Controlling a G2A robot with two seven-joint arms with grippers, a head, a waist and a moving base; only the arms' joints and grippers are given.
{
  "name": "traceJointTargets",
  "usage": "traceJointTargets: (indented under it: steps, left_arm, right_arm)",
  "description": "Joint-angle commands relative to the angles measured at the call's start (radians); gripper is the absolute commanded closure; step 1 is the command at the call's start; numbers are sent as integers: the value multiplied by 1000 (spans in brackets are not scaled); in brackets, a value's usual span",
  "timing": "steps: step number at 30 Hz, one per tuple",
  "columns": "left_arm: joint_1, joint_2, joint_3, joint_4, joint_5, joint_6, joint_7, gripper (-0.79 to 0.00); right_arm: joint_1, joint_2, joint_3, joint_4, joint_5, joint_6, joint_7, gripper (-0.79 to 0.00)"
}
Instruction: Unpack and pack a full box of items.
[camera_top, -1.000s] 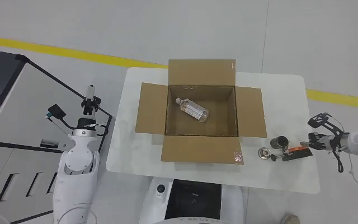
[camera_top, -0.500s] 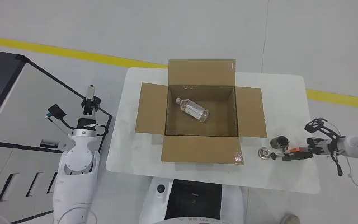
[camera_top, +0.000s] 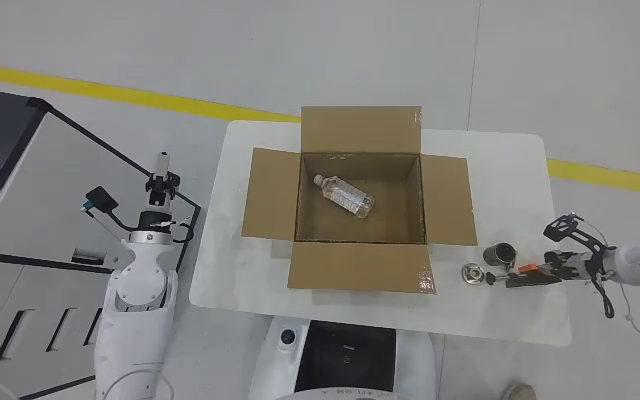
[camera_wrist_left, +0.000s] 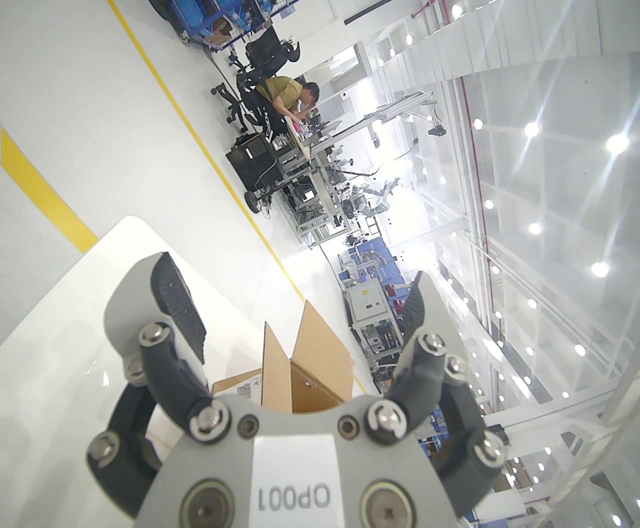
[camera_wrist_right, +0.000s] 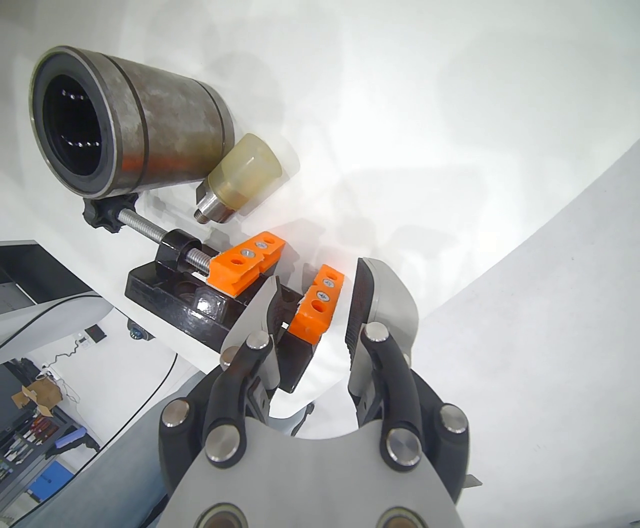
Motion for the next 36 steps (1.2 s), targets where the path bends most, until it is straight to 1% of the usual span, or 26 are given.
traceJointTargets:
  steps: [1,3,4,13,19,28,36]
  left_arm:
    - [0,0,0,0,0,0,0,-785]
    - [0,0,0,0,0,0,0,-785]
    - [0,0,0,0,0,0,0,-785]
    - [0,0,0,0,0,0,0,-785]
    - [0,0,0,0,0,0,0,-785]
    - [0,0,0,0,0,0,0,-785]
    - [0,0,0,0,0,0,0,-785]
  right_arm:
    - [-2,5,-10,-3,13,1,1,-151]
    - [-4,10,-19,-7,25,3,3,-18]
    - [-5,12,-24,-8,32,4,4,0]
    - [-3,33,-53,-14,88,10,10,0]
    - [5,50,-51,-19,130,7,7,0]
    - [-8,84,12,-54,148,-15,-25,0]
    - [-38,116,86,-128,171,-30,-39,0]
